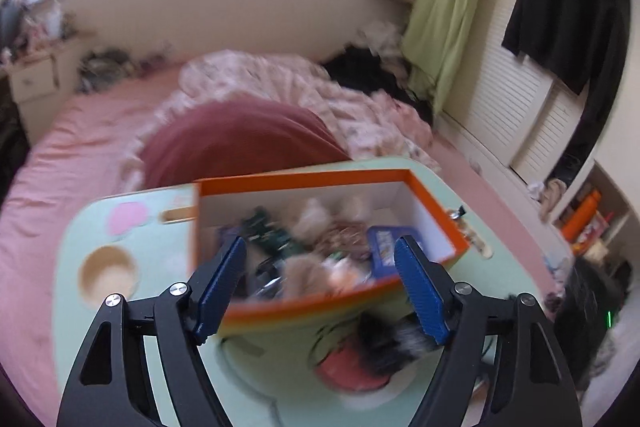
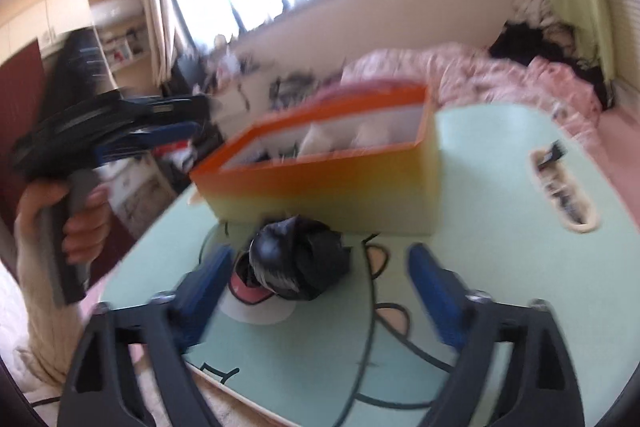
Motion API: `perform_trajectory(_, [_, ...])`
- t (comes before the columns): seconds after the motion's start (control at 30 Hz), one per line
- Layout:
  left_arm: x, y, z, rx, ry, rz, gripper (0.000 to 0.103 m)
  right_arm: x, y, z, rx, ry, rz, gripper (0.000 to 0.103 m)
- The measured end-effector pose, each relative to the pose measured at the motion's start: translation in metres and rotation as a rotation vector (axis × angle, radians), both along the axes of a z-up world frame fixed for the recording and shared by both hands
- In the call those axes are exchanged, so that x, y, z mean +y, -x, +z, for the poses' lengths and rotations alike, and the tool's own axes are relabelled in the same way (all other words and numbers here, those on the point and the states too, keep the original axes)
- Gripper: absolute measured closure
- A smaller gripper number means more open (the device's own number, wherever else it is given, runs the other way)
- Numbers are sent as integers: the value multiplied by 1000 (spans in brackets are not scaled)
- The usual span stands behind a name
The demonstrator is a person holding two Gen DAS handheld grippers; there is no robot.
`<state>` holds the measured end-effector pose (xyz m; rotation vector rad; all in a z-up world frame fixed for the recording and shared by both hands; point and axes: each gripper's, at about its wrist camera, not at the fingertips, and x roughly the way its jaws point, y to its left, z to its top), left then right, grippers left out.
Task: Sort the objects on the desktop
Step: 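Grasp the black lace-trimmed bag in the box with the right gripper, set it on the table, then grasp the white fluffy pompom in the box with the left gripper and lift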
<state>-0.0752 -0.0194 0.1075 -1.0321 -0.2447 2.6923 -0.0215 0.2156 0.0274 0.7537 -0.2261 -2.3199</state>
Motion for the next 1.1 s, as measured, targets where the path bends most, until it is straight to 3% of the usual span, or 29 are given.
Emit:
perform_trajectory(0.1, [21, 45, -13, -102, 92, 3, 30, 1, -5, 2, 11, 22, -3, 7])
perform_trajectory(0.2, [39, 87, -39, -228, 199, 13, 59, -5, -2, -3, -18, 8, 13, 7])
perform_trajectory(0.27, [41, 105, -56, -293, 213, 25, 59, -3, -1, -4, -25, 16, 12, 7])
perform_trajectory(0.37, [41, 111, -70, -326, 218, 24, 60, 1, 0, -7, -36, 31, 8, 7])
perform_trajectory(0.4, [41, 111, -71, -320, 221, 22, 60, 0, 0, -9, -42, 33, 8, 7])
perform_trajectory(0.43, [42, 108, -71, -312, 223, 21, 70, 0, 1, -9, -49, 35, 9, 7])
perform_trajectory(0.6, [28, 96, -47, -237, 133, 21, 78, 4, 4, -12, -61, 45, 9, 7])
perform_trajectory(0.73, [12, 41, 1, -56, -21, -34, 78, 5, 4, -13, -66, 49, 8, 7])
perform_trajectory(0.83, [9, -12, 17, 49, -61, -98, 78, 3, 4, -12, -66, 43, 9, 7])
perform_trajectory(0.97, [8, -50, -12, 43, -14, -88, 78, 1, 5, -12, -77, 43, 11, 7])
perform_trajectory(1.1, [16, -51, -56, -26, -6, -117, 76, 1, 6, -13, -82, 40, 10, 7])
